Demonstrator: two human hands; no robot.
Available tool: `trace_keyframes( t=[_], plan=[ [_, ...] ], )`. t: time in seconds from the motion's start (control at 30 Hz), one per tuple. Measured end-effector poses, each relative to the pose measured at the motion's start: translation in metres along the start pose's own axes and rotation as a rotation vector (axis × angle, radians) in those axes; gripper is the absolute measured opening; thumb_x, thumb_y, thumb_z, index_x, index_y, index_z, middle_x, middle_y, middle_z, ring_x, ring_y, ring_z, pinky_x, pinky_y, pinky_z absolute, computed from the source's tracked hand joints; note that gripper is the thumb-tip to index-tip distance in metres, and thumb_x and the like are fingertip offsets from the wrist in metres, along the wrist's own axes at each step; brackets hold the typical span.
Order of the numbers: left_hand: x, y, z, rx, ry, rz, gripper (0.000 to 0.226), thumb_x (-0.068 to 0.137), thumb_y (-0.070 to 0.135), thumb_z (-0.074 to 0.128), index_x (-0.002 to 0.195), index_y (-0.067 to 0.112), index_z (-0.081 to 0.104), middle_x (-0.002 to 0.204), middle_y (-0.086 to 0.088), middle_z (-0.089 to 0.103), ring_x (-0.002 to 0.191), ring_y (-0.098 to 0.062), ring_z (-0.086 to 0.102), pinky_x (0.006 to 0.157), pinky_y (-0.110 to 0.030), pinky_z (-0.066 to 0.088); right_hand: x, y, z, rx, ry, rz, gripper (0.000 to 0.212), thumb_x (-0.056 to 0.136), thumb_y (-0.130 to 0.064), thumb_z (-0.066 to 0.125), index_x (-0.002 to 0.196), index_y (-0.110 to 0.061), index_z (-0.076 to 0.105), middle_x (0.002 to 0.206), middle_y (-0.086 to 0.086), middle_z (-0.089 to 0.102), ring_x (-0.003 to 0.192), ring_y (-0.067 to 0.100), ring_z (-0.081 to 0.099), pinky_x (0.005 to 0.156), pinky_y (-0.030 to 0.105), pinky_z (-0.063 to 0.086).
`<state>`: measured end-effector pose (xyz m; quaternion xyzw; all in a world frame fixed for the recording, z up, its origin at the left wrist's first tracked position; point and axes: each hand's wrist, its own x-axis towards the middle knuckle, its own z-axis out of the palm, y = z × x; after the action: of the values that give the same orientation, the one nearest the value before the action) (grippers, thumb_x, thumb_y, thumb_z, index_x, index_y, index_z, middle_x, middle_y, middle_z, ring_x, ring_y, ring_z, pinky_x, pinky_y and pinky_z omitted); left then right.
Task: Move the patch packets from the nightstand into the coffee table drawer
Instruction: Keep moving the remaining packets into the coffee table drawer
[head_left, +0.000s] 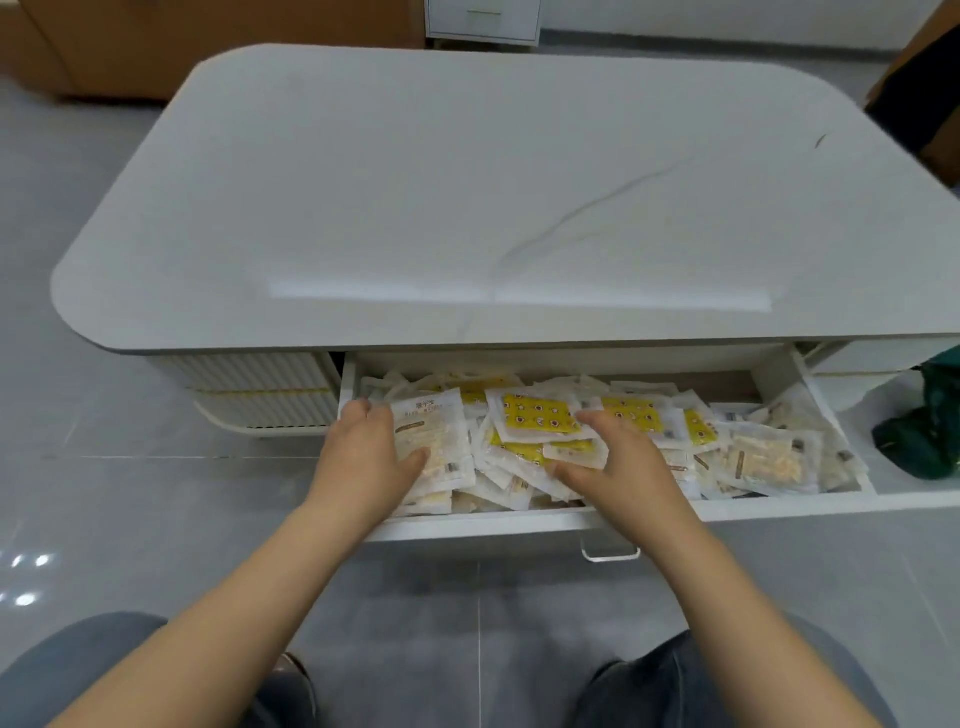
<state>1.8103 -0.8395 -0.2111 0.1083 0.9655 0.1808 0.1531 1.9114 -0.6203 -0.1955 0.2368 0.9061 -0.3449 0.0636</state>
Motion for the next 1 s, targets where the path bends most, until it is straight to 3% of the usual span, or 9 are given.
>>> trace_keyframes(
  t=[0.1,0.17,0.27,0.4,0.57,0.7,0.83,1.0],
  plan=[
    [-0.008,0.002,-0.023,0.024,0.201,0.323,0.052,0.084,0.032,0.066,0.131,0.013,0.051,0.129,-0.006,0.050,0.123,-0.025,0.046,0.103,-0.033,0.036,-0.018,0.002,-0.006,-0.071,-0.129,-0.089,0.069,0.075,-0.042,0.076,0.136,-0.030,0.047,0.140,-0.010,0.043,0.127,0.010,0.043,0.096,0.021,0.034],
    [-0.005,0.004,-0.035,0.102,0.230,0.432,0.057,0.084,0.034,0.066,0.134,0.012,0.048,0.140,-0.007,0.043,0.133,-0.027,0.037,0.110,-0.036,0.029,-0.028,0.004,-0.006,-0.100,-0.190,-0.129,0.075,0.071,-0.044,0.078,0.137,-0.031,0.045,0.140,-0.014,0.042,0.128,0.009,0.042,0.099,0.022,0.035],
    [0.012,0.009,-0.045,0.260,0.168,0.399,0.075,0.088,0.045,0.057,0.148,0.016,0.025,0.158,-0.008,0.012,0.147,-0.028,0.007,0.119,-0.044,0.010,-0.034,0.009,0.000,-0.197,-0.145,-0.169,0.075,0.071,-0.040,0.079,0.138,-0.030,0.045,0.138,-0.013,0.043,0.126,0.010,0.042,0.101,0.025,0.037],
    [0.032,0.009,-0.048,0.368,-0.019,0.283,0.092,0.084,0.063,0.048,0.152,0.018,0.004,0.160,-0.002,-0.002,0.148,-0.024,-0.002,0.117,-0.055,0.003,-0.036,0.016,0.009,-0.343,0.062,-0.204,0.072,0.071,-0.046,0.077,0.134,-0.030,0.048,0.134,-0.009,0.046,0.125,0.014,0.042,0.102,0.030,0.037],
    [0.037,0.003,-0.049,0.359,-0.071,0.298,0.100,0.079,0.073,0.045,0.152,0.018,0.005,0.160,0.000,-0.001,0.148,-0.022,-0.002,0.117,-0.056,0.004,-0.028,0.017,0.014,-0.349,0.220,-0.182,0.087,0.064,-0.050,0.080,0.140,-0.029,0.042,0.150,0.001,0.032,0.140,0.023,0.025,0.112,0.042,0.026],
    [0.042,0.000,-0.052,0.357,-0.103,0.312,0.107,0.069,0.079,0.043,0.152,0.020,0.008,0.160,0.001,0.001,0.148,-0.021,0.000,0.117,-0.055,0.008,-0.006,0.010,0.009,-0.436,0.251,-0.192,0.093,0.064,-0.052,0.079,0.143,-0.030,0.036,0.156,0.004,0.019,0.146,0.026,0.007,0.117,0.048,0.009],
    [0.043,0.000,-0.053,0.364,-0.105,0.309,0.115,0.059,0.084,0.035,0.151,0.021,0.009,0.160,0.002,0.002,0.147,-0.020,0.001,0.117,-0.054,0.010,0.016,0.001,0.005,-0.517,0.268,-0.192,0.103,0.067,-0.058,0.075,0.150,-0.031,0.019,0.160,0.006,0.006,0.147,0.027,-0.008,0.116,0.055,-0.003],
    [0.045,-0.001,-0.053,0.390,-0.079,0.339,0.103,0.074,0.074,0.052,0.151,0.021,0.011,0.159,0.000,0.004,0.147,-0.021,0.005,0.116,-0.054,0.013,0.043,-0.007,0.003,-0.547,0.283,-0.231,0.100,0.071,-0.056,0.072,0.150,-0.029,0.017,0.158,0.005,0.013,0.148,0.027,-0.004,0.114,0.056,-0.007]
  ],
)
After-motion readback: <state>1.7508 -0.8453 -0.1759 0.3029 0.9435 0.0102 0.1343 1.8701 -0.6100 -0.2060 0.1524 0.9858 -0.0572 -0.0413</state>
